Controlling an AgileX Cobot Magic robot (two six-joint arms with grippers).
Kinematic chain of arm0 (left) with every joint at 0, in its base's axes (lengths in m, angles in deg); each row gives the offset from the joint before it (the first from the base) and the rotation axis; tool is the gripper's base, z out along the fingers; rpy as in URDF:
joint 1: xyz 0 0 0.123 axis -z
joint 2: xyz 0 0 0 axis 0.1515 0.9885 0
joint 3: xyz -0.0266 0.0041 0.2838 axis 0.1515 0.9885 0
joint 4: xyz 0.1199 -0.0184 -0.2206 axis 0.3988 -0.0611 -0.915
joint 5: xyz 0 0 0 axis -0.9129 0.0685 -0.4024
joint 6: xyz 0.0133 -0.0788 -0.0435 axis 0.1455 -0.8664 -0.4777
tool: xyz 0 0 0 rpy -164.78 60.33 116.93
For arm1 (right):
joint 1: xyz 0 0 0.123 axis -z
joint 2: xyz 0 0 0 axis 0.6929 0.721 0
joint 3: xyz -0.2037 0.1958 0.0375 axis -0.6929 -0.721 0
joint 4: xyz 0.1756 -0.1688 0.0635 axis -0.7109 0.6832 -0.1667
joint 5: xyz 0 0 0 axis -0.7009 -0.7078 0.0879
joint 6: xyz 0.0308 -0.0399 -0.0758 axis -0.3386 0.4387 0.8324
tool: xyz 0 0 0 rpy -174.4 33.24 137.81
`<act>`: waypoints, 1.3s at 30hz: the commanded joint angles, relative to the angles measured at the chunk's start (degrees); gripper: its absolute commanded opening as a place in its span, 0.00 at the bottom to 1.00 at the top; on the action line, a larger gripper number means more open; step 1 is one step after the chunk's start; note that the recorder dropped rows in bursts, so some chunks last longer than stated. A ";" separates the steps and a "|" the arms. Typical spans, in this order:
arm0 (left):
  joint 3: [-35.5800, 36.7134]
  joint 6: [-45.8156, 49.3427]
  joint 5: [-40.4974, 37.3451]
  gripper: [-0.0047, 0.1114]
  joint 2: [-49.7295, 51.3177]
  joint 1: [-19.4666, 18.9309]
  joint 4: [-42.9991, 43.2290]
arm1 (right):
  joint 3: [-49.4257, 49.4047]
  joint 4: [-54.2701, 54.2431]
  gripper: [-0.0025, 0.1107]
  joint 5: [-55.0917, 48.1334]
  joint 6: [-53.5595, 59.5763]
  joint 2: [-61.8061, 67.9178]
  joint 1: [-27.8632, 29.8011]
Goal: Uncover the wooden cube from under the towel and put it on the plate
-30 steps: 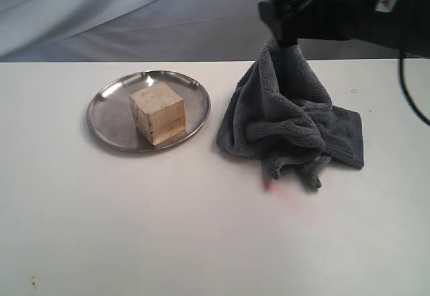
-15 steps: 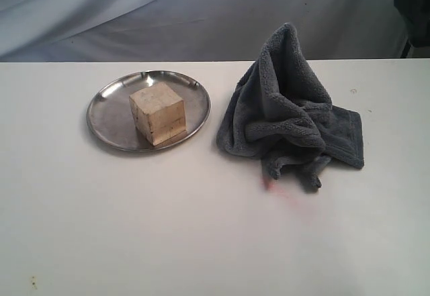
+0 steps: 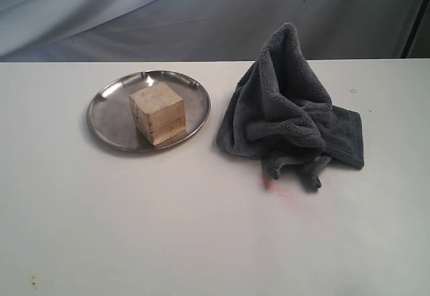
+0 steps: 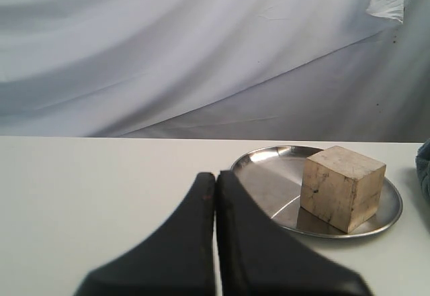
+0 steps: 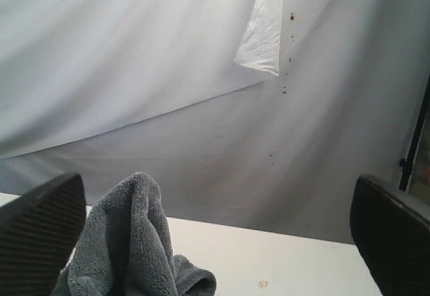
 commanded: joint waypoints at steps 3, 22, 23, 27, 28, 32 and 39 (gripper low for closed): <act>0.25 -0.05 0.12 0.05 -0.09 0.05 0.04 | -4.16 0.30 0.89 1.36 -0.27 -6.44 0.44; 0.25 -0.16 0.12 0.05 -0.09 0.05 0.04 | -11.40 -1.26 0.89 0.97 -4.56 -21.44 0.31; 0.25 -0.16 0.12 0.05 -0.09 0.05 0.04 | -11.40 -1.26 0.89 0.87 -4.59 -22.05 0.31; 0.25 -0.16 0.12 0.05 -0.09 0.05 0.04 | -11.40 -1.26 0.89 -0.24 -4.59 -25.27 0.31; 0.25 -0.16 0.12 0.05 -0.09 0.05 0.04 | -11.40 -1.26 0.89 -0.72 -4.59 -26.15 0.31; 0.25 -0.16 0.12 0.05 -0.09 0.05 0.04 | -11.40 -1.26 0.89 -2.33 -4.59 -31.17 0.31; 0.25 -0.16 0.12 0.05 -0.09 0.05 0.04 | -11.40 -1.26 0.89 -7.88 -4.59 -41.38 0.31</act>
